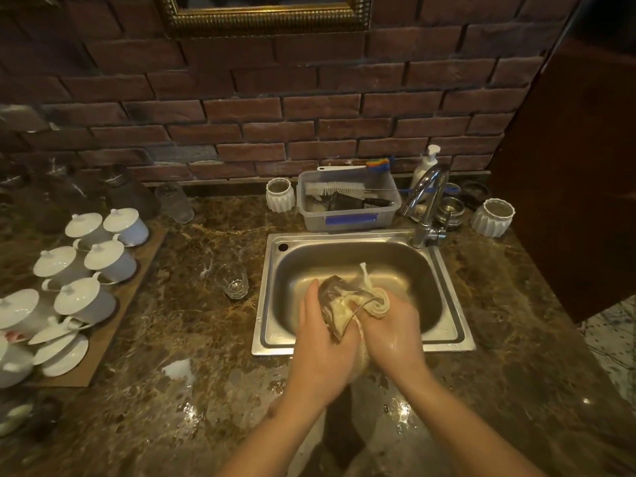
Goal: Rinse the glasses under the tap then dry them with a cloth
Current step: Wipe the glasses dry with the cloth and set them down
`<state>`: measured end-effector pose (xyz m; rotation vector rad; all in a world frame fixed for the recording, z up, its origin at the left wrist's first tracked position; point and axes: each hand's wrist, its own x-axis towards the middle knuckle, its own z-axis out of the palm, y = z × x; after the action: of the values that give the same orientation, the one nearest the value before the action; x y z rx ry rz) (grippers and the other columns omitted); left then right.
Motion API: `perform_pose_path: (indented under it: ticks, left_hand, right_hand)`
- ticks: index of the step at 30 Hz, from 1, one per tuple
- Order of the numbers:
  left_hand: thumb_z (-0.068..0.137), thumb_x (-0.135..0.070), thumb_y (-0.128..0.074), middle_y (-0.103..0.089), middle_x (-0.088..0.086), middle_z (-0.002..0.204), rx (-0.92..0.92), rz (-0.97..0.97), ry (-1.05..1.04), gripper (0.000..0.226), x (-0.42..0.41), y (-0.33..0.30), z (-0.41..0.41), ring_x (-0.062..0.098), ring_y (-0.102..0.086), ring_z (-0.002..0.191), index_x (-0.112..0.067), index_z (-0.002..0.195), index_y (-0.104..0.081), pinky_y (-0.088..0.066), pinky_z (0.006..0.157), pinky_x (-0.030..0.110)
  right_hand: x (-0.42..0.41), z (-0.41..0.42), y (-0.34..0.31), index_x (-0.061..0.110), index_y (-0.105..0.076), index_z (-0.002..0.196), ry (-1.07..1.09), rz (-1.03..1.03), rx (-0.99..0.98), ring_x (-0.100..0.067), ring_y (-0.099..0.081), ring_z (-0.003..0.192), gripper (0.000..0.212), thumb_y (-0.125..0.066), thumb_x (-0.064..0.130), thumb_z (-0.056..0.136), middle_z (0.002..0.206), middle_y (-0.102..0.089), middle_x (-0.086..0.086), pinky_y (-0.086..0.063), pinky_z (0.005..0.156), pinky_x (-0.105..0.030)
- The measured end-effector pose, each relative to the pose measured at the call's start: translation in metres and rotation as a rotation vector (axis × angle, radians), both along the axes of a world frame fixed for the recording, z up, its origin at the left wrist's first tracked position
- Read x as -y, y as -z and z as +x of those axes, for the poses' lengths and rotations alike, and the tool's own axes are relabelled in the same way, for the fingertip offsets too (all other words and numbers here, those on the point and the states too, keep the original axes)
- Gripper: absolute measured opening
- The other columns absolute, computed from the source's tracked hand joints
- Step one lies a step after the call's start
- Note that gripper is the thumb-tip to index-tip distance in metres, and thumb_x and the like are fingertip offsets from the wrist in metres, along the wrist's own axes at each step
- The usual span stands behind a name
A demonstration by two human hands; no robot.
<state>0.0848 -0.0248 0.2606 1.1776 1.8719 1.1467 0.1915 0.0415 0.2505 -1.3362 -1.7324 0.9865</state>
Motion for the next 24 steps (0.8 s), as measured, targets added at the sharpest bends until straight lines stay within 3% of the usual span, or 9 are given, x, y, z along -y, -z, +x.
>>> perform_pose_path:
  ticks: [4,7,10,13,15,18,20,22,24]
  left_hand:
    - [0.091,-0.029,-0.065,-0.043,-0.007,0.139,0.059,0.118,-0.022,0.074,-0.002,0.014,-0.008,-0.015,-0.046,0.122,-0.02,0.155,-0.028,-0.035,0.097,0.0]
    - [0.1,-0.024,-0.062,-0.044,-0.01,0.124,-0.102,0.078,0.012,0.047,-0.002,0.017,-0.015,-0.017,-0.048,0.112,-0.032,0.137,-0.035,-0.034,0.089,-0.002]
    - [0.104,-0.023,-0.052,-0.046,-0.013,0.113,-0.236,-0.026,0.05,0.025,0.003,0.02,-0.017,0.0,-0.057,0.101,-0.032,0.121,-0.038,-0.041,0.077,0.014]
    - [0.097,-0.012,-0.05,-0.051,-0.001,0.114,-0.262,-0.088,0.125,0.025,0.005,0.019,-0.02,0.022,-0.058,0.105,-0.02,0.12,-0.046,-0.046,0.086,0.035]
    - [0.096,-0.013,-0.051,-0.051,0.003,0.118,-0.301,-0.148,0.182,0.027,0.004,0.01,-0.017,0.026,-0.058,0.108,-0.017,0.122,-0.045,-0.044,0.084,0.036]
    - [0.095,-0.02,-0.054,-0.052,0.009,0.126,-0.476,-0.347,0.254,0.035,-0.003,-0.007,-0.009,0.031,-0.06,0.114,-0.011,0.127,-0.044,-0.044,0.086,0.035]
    - [0.092,-0.026,-0.057,-0.053,0.011,0.13,-0.6,-0.434,0.29,0.043,-0.008,-0.016,-0.007,0.031,-0.059,0.117,-0.008,0.129,-0.045,-0.047,0.092,0.037]
    - [0.09,-0.031,-0.06,-0.049,0.009,0.13,-0.548,-0.403,0.298,0.047,-0.013,-0.019,-0.01,0.03,-0.058,0.117,-0.013,0.131,-0.044,-0.048,0.094,0.039]
    - [0.088,-0.027,-0.061,-0.042,0.0,0.128,-0.323,-0.288,0.272,0.055,-0.012,-0.016,-0.012,0.025,-0.057,0.117,-0.023,0.137,-0.037,-0.05,0.097,0.04]
  right_hand:
    - [0.024,-0.013,0.001,0.025,-0.077,0.097,0.018,-0.367,-0.224,0.0,-0.071,0.08,0.027,-0.057,0.006,0.097,0.087,-0.078,0.01,-0.054,0.065,-0.013]
    - [0.029,-0.012,0.007,0.026,-0.076,0.098,-0.036,-0.45,-0.233,0.002,-0.071,0.081,0.026,-0.055,0.011,0.101,0.086,-0.078,0.014,-0.05,0.064,-0.009]
    - [0.019,-0.007,0.012,0.027,-0.075,0.097,-0.128,-0.343,-0.009,-0.002,-0.07,0.084,0.015,-0.063,0.018,0.097,0.089,-0.077,0.01,-0.053,0.069,-0.014]
    - [0.009,0.0,0.014,0.019,-0.068,0.098,-0.218,-0.07,0.361,-0.018,-0.069,0.083,0.01,-0.06,0.015,0.093,0.089,-0.073,0.003,-0.054,0.07,-0.029]
    - [0.006,0.001,0.011,0.016,-0.065,0.1,-0.263,0.142,0.522,-0.024,-0.068,0.083,0.015,-0.06,0.01,0.088,0.089,-0.072,-0.003,-0.047,0.066,-0.029]
    - [0.007,-0.006,0.006,0.018,-0.066,0.082,-0.349,0.403,0.726,-0.02,-0.067,0.069,0.028,-0.084,0.018,0.061,0.072,-0.068,0.001,-0.047,0.054,-0.027]
    - [0.007,-0.007,0.01,0.021,-0.063,0.073,-0.353,0.474,0.721,-0.018,-0.063,0.06,0.039,-0.09,0.021,0.044,0.062,-0.064,0.004,-0.046,0.045,-0.025]
    - [0.002,-0.002,0.014,0.022,-0.065,0.082,-0.295,0.426,0.574,-0.019,-0.064,0.068,0.03,-0.084,0.015,0.058,0.07,-0.067,0.005,-0.049,0.051,-0.028]
    - [-0.001,0.006,0.012,0.023,-0.07,0.091,-0.178,0.259,0.366,-0.011,-0.064,0.073,0.019,-0.073,0.01,0.077,0.079,-0.071,0.009,-0.048,0.06,-0.025]
